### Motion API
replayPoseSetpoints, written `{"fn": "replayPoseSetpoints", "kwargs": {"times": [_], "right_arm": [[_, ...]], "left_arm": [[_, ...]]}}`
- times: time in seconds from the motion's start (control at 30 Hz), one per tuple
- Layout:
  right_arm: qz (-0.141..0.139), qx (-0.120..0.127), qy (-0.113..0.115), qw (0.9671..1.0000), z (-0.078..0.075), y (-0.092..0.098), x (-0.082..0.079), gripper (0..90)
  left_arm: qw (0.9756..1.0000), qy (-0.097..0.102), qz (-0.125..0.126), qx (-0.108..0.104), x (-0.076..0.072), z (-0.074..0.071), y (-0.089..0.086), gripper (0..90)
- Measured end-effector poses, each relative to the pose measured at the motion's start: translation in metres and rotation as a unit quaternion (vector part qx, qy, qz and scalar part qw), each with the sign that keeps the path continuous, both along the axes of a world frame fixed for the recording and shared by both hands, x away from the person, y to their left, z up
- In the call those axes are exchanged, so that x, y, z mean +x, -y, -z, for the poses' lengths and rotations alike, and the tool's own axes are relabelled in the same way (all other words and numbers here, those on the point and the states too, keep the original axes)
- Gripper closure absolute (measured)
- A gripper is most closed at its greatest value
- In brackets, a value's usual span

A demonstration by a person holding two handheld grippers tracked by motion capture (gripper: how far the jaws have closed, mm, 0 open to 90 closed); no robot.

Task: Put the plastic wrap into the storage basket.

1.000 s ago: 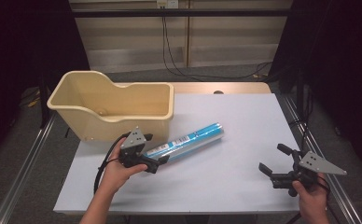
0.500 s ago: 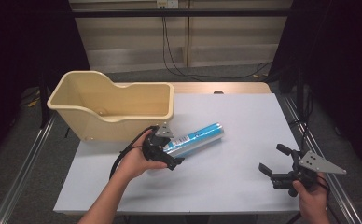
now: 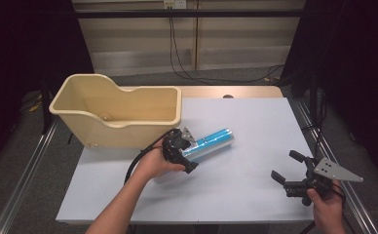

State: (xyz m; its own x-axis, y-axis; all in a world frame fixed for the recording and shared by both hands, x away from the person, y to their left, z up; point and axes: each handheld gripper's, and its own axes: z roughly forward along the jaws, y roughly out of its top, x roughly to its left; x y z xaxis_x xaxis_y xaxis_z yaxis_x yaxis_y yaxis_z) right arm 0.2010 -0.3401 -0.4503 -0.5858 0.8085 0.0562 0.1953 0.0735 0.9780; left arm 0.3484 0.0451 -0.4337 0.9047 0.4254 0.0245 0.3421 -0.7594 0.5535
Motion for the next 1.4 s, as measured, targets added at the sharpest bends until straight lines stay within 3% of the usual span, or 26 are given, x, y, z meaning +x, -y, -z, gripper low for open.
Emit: {"fn": "replayPoseSetpoints", "kwargs": {"times": [0.23,0.47,0.57,0.8,0.97,1.07,1.1,1.13,1.27,1.3,1.4], "right_arm": [[-0.002,-0.001,-0.001,1.0000,0.000,-0.001,0.000,0.4],[-0.002,0.005,-0.001,1.0000,0.000,0.001,0.001,0.4],[-0.002,0.004,-0.001,1.0000,0.000,0.001,0.001,0.4],[-0.003,0.003,-0.003,1.0000,0.000,0.001,0.001,0.4],[-0.005,0.002,-0.004,1.0000,0.001,0.000,0.002,0.4],[-0.006,0.001,-0.004,1.0000,0.001,0.000,0.002,0.4],[-0.006,0.001,-0.004,1.0000,0.001,0.000,0.002,0.4],[-0.005,0.002,-0.004,1.0000,0.001,0.000,0.002,0.4],[-0.005,0.002,-0.004,1.0000,0.001,0.001,0.002,0.4],[-0.006,0.003,-0.004,1.0000,0.001,0.001,0.002,0.4],[-0.006,0.003,-0.003,1.0000,0.001,0.001,0.002,0.4]], "left_arm": [[0.9997,0.000,0.007,0.024,0.005,0.002,0.005,22.0],[0.9989,-0.035,0.027,0.016,0.003,0.005,0.017,31.8],[0.9979,-0.043,0.037,0.033,0.003,0.005,0.024,31.6],[0.9960,-0.066,0.028,0.054,0.009,0.004,0.030,30.8],[0.9937,-0.072,0.033,0.079,0.012,0.004,0.037,30.4],[0.9931,-0.064,0.036,0.092,0.013,0.008,0.042,29.4],[0.9939,-0.062,0.026,0.088,0.012,0.011,0.044,29.2],[0.9927,-0.062,0.034,0.097,0.014,0.012,0.044,28.7],[0.9923,-0.064,0.029,0.102,0.018,0.015,0.045,30.0],[0.9932,-0.065,0.021,0.093,0.018,0.017,0.045,30.8],[0.9923,-0.078,0.019,0.094,0.020,0.016,0.046,31.0]]}}
